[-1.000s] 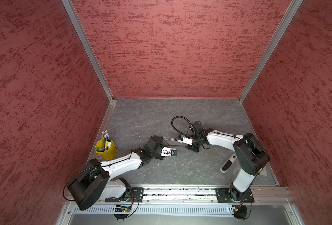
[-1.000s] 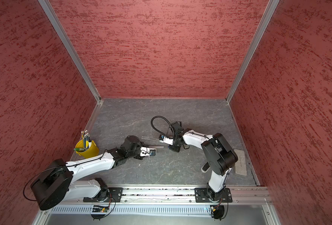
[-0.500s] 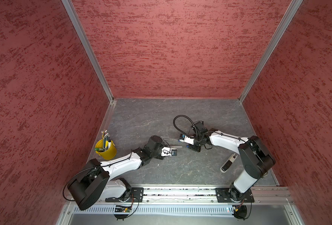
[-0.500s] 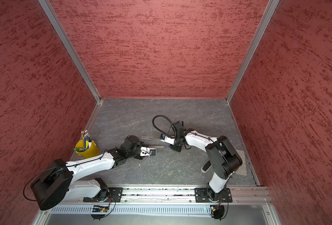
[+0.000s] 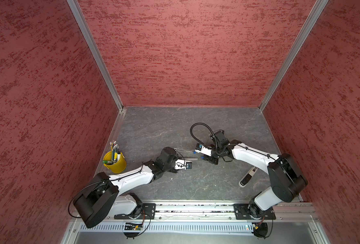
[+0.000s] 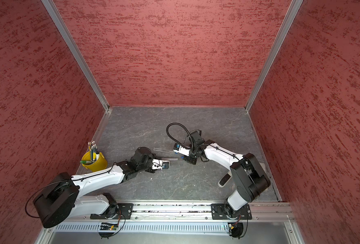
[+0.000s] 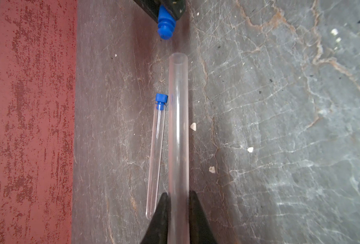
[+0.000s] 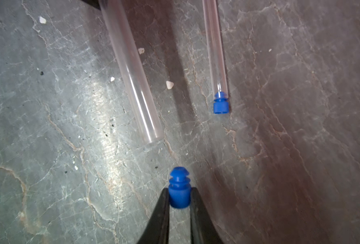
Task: Insert stoppers into test tubes
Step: Pick up the stopper from the center of the board, then insert the stopper into the test tube.
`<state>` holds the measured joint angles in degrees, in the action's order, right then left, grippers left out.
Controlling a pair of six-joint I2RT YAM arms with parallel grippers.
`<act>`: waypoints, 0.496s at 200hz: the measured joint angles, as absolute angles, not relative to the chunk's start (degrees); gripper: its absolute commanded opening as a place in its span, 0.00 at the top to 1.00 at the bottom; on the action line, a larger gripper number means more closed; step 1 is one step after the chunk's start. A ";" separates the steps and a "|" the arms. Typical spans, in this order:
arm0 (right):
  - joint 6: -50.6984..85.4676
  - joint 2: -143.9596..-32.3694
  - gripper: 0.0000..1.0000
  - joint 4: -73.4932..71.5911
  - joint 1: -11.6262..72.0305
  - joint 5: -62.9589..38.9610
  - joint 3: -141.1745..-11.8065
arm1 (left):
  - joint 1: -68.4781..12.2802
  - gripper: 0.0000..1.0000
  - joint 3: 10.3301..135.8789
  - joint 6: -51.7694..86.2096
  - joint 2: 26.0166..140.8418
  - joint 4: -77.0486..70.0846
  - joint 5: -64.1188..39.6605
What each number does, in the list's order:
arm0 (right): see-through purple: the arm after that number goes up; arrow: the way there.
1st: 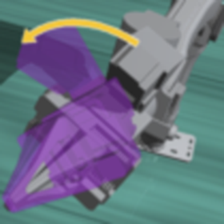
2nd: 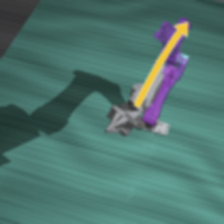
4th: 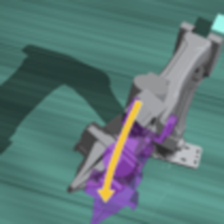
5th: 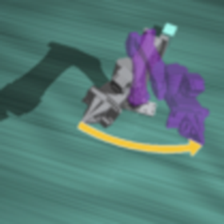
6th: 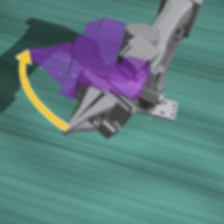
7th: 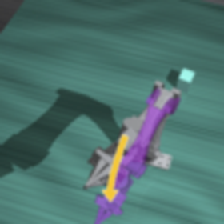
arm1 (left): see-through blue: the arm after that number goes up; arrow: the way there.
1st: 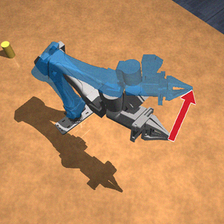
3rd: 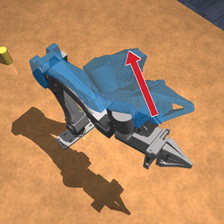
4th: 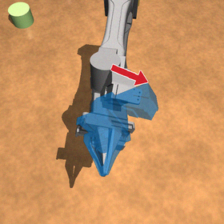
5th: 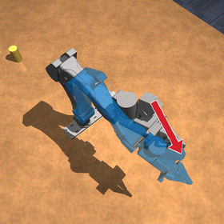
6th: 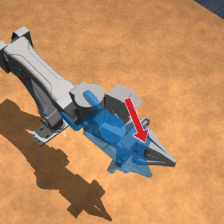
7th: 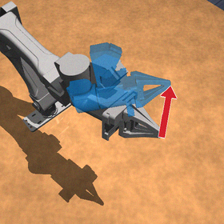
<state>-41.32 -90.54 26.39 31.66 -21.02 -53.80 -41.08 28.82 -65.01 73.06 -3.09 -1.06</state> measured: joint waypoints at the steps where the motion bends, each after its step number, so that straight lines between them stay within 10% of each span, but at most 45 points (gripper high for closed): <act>1: -41.32 -90.54 0.81 26.37 31.66 -21.06 -53.78 | -41.08 0.83 28.82 -65.01 73.06 -3.09 -1.06; 99: -40.93 -87.20 0.80 24.64 31.66 -24.91 -50.85 | -41.08 0.83 28.38 -65.01 72.03 -3.73 -1.58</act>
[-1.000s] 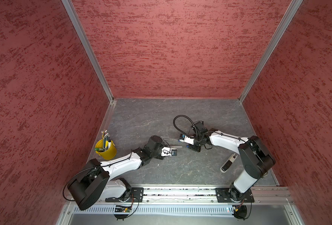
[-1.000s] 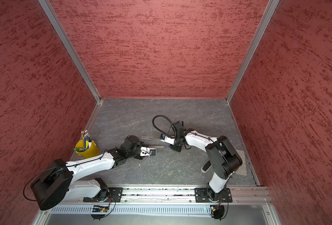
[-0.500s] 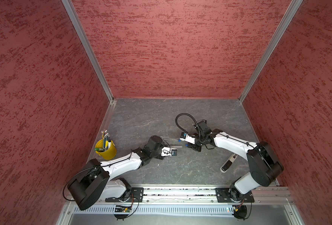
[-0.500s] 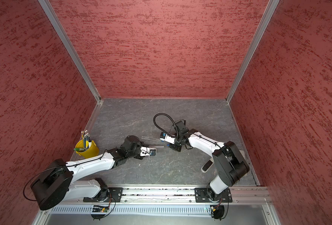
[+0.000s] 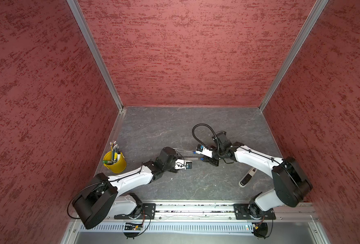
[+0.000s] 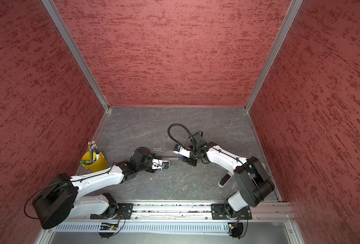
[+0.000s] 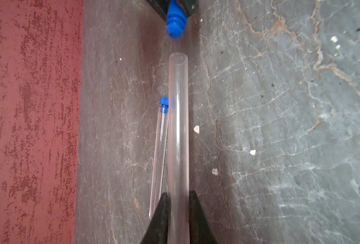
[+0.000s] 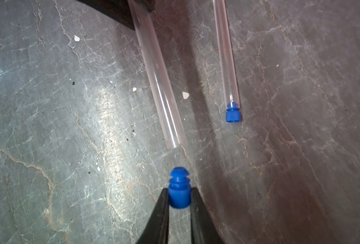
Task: Insert stoppers into test tubes
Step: Insert the stopper into the test tube.
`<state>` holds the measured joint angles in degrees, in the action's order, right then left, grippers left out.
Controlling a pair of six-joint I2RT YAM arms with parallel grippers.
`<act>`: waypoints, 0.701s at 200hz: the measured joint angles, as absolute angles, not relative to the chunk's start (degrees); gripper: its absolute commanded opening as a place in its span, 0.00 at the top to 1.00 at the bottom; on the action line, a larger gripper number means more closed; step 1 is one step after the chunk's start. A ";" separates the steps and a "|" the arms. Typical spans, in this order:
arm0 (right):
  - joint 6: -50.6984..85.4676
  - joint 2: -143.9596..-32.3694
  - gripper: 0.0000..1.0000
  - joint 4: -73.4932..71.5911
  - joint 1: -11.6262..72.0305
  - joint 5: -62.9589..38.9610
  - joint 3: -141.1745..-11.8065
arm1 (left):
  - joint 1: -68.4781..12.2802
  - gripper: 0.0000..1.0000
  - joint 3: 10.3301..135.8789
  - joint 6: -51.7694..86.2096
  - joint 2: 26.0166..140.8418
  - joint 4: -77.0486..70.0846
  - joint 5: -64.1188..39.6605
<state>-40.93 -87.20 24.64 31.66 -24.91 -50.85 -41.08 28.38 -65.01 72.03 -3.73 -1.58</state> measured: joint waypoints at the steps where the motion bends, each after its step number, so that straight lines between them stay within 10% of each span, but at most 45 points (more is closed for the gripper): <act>1: -40.95 -87.20 0.80 24.64 31.66 -24.91 -50.85 | -41.08 0.83 28.38 -65.01 72.03 -3.75 -1.58; 140: -41.95 -80.66 0.79 24.69 31.66 -25.71 -48.88 | -41.15 0.84 27.94 -65.08 70.08 -4.51 -3.38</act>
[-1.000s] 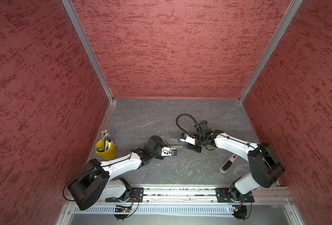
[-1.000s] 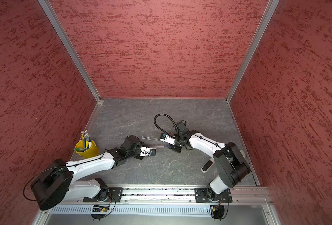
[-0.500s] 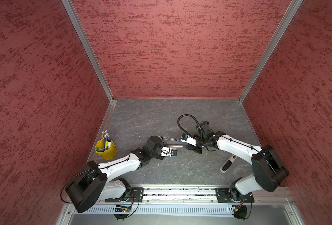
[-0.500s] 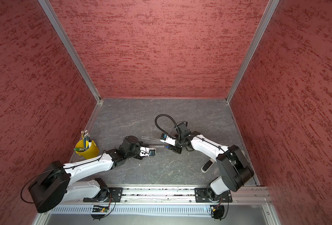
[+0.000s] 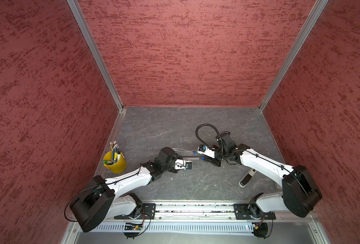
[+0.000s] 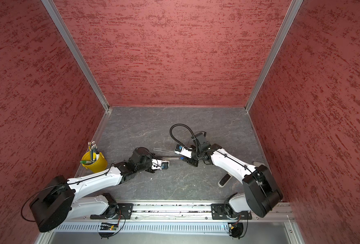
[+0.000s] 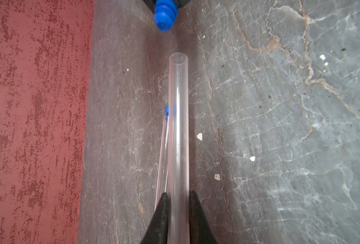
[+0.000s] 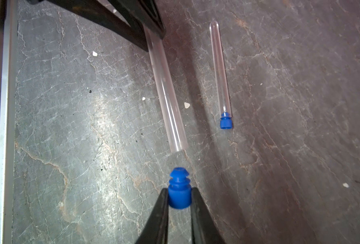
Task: Insert stoppers into test tubes
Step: Insert the stopper into the test tube.
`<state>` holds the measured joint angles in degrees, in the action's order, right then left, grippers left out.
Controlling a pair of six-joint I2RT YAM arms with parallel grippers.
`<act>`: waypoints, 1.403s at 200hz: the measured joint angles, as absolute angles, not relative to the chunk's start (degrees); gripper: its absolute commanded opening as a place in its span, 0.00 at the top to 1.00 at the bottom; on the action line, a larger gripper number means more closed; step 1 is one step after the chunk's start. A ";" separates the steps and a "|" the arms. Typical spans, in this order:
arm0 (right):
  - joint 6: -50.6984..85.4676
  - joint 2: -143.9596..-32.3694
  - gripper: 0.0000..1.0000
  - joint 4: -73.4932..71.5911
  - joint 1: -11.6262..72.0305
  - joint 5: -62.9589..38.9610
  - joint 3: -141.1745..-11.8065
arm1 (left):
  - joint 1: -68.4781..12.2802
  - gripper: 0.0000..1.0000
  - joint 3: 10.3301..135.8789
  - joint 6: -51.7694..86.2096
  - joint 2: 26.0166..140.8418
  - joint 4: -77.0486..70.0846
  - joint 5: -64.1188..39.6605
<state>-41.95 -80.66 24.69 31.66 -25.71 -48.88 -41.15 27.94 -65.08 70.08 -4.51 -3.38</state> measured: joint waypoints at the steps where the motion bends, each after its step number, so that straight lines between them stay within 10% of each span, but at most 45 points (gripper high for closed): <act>1: -41.95 -80.66 0.79 24.69 31.66 -25.69 -48.88 | -41.15 0.84 27.94 -65.08 70.08 -4.54 -3.40; 280: -42.94 -82.52 0.79 25.08 33.06 -25.28 -48.90 | -42.09 0.84 27.90 -65.41 68.88 -5.02 -4.40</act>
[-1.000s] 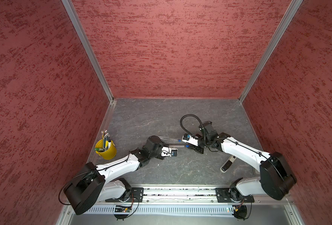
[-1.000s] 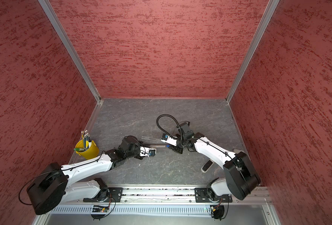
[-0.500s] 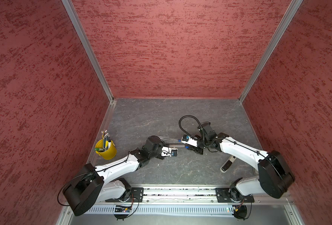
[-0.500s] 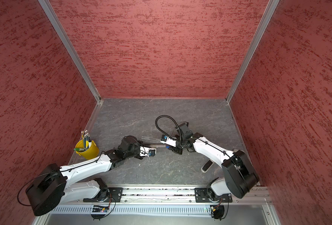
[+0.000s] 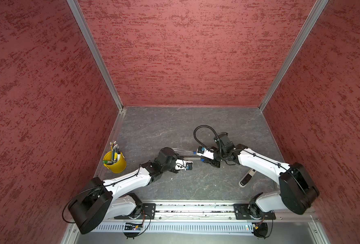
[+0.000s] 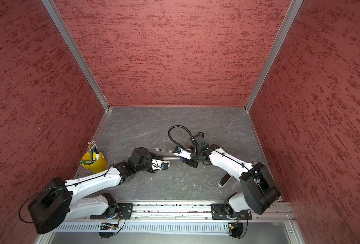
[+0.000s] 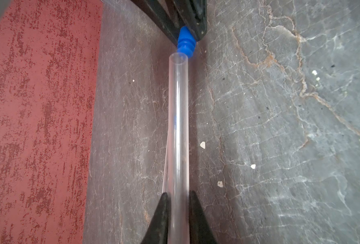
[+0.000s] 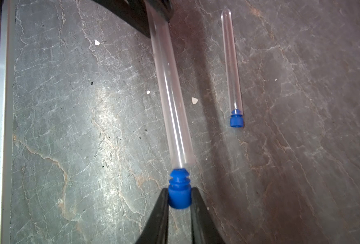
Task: Insert stoppers into test tubes
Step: Insert the stopper into the test tube.
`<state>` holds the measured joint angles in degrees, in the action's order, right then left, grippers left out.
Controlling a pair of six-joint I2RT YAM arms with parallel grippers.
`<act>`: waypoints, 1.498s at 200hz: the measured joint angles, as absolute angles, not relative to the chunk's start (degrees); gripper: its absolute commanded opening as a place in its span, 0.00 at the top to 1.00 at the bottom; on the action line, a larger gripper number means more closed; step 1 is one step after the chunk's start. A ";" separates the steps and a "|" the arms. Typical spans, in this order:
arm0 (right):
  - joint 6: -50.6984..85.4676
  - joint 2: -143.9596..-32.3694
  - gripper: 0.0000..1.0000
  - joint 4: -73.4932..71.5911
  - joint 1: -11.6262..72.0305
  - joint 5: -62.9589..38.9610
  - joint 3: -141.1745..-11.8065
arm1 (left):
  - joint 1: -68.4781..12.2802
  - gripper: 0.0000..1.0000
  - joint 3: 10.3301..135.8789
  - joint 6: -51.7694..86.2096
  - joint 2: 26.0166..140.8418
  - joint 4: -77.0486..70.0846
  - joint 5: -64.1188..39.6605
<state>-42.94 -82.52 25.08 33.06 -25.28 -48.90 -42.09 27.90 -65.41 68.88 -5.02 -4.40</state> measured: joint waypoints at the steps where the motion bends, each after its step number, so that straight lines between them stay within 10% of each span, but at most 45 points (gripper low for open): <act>1: -42.94 -82.52 0.79 25.08 33.06 -25.30 -48.90 | -42.09 0.84 27.90 -65.41 68.88 -5.04 -4.40; 299: -42.96 -82.52 0.80 25.02 33.08 -24.88 -48.99 | -42.46 0.84 27.90 -65.45 69.34 -5.02 -4.56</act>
<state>-42.96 -82.52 25.02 33.08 -24.88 -48.99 -42.46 27.90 -65.45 69.34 -5.02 -4.56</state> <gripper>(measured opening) 0.201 0.160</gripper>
